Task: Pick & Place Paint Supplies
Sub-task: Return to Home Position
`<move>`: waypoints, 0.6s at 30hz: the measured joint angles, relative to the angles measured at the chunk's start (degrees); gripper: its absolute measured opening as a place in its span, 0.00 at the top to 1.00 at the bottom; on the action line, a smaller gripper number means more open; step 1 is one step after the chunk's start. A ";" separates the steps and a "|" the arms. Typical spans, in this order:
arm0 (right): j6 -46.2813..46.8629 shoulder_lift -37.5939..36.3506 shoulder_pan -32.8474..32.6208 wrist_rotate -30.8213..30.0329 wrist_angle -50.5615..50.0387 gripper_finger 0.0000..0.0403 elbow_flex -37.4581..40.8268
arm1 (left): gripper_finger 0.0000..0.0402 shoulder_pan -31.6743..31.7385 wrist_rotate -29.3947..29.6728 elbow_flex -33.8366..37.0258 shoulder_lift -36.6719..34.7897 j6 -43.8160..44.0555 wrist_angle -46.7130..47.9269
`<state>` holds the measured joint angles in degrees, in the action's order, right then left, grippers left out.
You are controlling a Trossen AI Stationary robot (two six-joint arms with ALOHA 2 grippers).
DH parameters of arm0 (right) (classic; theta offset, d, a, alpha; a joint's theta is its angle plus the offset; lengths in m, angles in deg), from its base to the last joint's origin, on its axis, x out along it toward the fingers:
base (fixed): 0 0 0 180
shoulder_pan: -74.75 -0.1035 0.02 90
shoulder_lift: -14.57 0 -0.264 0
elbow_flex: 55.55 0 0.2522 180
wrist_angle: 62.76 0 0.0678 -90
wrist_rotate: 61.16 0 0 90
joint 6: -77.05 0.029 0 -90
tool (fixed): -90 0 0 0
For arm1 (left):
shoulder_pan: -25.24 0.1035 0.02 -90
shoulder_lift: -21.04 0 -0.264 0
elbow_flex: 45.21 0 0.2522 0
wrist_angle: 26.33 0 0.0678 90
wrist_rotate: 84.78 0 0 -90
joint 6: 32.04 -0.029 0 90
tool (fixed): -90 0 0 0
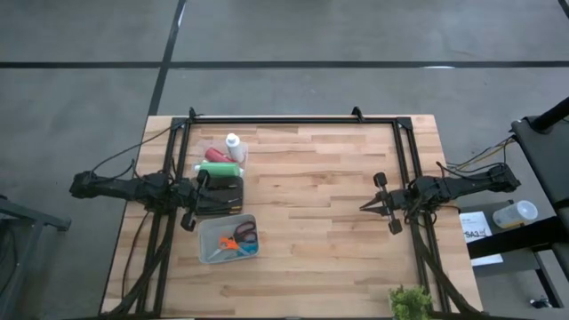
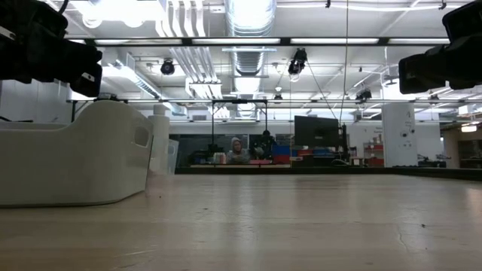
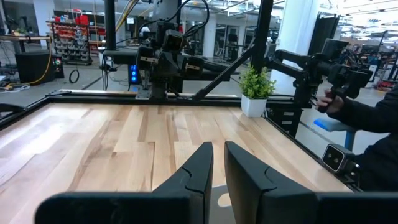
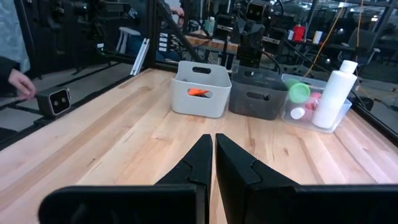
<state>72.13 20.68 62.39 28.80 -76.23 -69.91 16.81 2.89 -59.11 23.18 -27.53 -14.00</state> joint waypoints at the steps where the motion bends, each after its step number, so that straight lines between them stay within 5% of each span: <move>1: 0.06 0.00 0.00 0.01 -0.02 0.96 0.00 | 0.87 0.00 0.00 0.00 0.00 0.00 0.00; 18: 4.78 0.00 0.00 -0.01 -0.02 0.96 0.00 | 0.87 0.00 0.00 0.00 0.00 0.00 0.00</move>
<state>76.91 20.68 62.39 28.79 -76.25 -69.91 16.81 2.89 -59.11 23.18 -27.53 -14.00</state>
